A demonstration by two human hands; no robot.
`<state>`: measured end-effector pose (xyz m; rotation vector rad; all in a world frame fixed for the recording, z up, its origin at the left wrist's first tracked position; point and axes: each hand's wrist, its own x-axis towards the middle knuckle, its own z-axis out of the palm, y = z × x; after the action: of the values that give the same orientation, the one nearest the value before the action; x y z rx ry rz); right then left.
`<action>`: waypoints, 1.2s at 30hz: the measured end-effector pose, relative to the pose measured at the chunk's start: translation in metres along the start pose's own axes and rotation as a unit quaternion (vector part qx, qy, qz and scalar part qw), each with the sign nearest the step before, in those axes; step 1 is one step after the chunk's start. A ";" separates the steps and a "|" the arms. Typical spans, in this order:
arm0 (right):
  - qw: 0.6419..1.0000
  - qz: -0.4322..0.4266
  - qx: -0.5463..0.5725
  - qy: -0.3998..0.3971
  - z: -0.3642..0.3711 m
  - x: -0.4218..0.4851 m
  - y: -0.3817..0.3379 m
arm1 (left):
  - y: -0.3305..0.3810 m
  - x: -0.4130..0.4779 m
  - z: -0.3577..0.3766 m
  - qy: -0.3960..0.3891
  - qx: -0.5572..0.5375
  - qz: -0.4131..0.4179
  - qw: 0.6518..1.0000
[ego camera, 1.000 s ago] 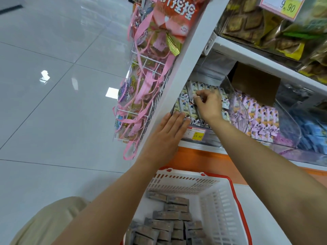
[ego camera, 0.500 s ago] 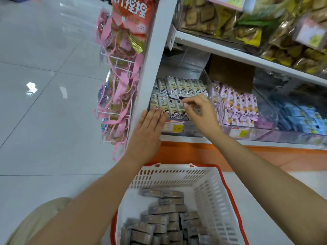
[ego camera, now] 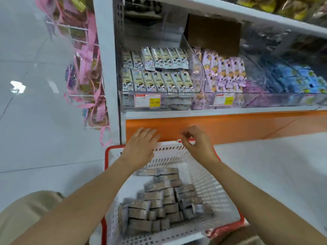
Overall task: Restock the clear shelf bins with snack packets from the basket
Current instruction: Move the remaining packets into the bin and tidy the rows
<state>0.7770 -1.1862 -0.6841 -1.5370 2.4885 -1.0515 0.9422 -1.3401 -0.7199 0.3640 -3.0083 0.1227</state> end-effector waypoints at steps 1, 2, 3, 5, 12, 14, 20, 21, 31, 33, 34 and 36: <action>0.999 0.023 -0.009 -0.021 0.006 -0.014 0.012 | 0.001 -0.002 0.011 -0.046 -0.007 -0.023 0.999; 0.998 0.051 -0.013 -0.045 0.012 -0.028 0.023 | 0.002 -0.004 0.020 -0.087 -0.014 -0.043 0.995; 0.994 0.080 -0.019 -0.072 0.018 -0.041 0.033 | 0.002 -0.006 0.029 -0.117 -0.020 -0.056 0.991; 0.983 0.123 -0.040 -0.127 0.031 -0.066 0.051 | 0.001 -0.012 0.043 -0.140 -0.026 -0.067 0.988; 0.931 0.236 -0.094 -0.262 0.079 -0.124 0.099 | 0.002 -0.025 0.077 -0.099 -0.058 -0.081 0.990; 0.918 0.262 -0.095 -0.283 0.092 -0.130 0.108 | 0.003 -0.027 0.085 -0.075 -0.051 -0.081 0.993; 0.877 0.246 -0.157 -0.382 0.126 -0.141 0.131 | 0.005 -0.026 0.101 -0.068 -0.021 -0.100 0.992; 0.873 0.243 -0.165 -0.388 0.129 -0.141 0.134 | 0.006 -0.026 0.102 -0.064 -0.022 -0.101 0.993; 0.823 0.161 -0.321 -0.441 0.138 -0.129 0.133 | 0.007 -0.027 0.104 -0.051 -0.040 -0.100 0.993; 0.832 0.168 -0.307 -0.431 0.134 -0.129 0.133 | 0.007 -0.027 0.103 -0.057 -0.038 -0.102 0.992; 0.837 0.175 -0.294 -0.427 0.131 -0.129 0.132 | 0.007 -0.026 0.102 -0.059 -0.037 -0.103 0.992; 0.856 0.192 -0.260 -0.403 0.124 -0.127 0.131 | 0.007 -0.026 0.101 -0.062 -0.038 -0.104 0.992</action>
<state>0.7844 -1.1125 -0.8921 -1.1048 2.3178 0.3242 0.9559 -1.3364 -0.8236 0.6991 -3.0606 -0.0327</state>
